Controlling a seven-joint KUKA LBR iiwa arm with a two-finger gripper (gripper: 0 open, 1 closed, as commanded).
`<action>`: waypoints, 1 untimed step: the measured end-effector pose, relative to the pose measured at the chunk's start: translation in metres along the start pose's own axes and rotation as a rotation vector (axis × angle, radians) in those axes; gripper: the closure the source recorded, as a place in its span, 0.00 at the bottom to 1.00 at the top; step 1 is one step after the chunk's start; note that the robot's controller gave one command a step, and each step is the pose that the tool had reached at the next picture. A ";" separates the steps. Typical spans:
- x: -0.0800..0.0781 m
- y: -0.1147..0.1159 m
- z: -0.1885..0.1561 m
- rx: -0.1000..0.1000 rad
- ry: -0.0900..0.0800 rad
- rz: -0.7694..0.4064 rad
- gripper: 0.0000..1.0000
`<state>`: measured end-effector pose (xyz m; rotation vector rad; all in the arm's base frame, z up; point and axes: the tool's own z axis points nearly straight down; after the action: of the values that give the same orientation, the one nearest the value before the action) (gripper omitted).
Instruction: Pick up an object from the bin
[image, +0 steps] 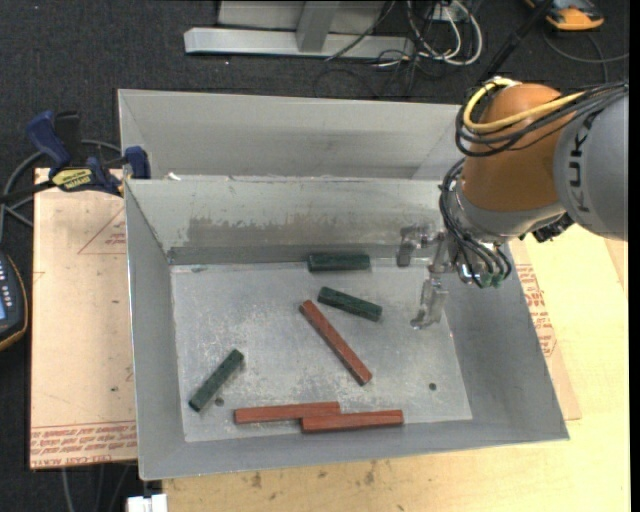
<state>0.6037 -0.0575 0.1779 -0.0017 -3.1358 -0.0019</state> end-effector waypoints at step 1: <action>-0.017 0.059 0.112 -0.002 -0.001 -0.052 0.00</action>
Offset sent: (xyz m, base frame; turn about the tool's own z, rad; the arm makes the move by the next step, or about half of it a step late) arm 0.0173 0.0554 -0.1079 -0.0471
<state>0.6196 0.0012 0.0656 0.0799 -3.1359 -0.0045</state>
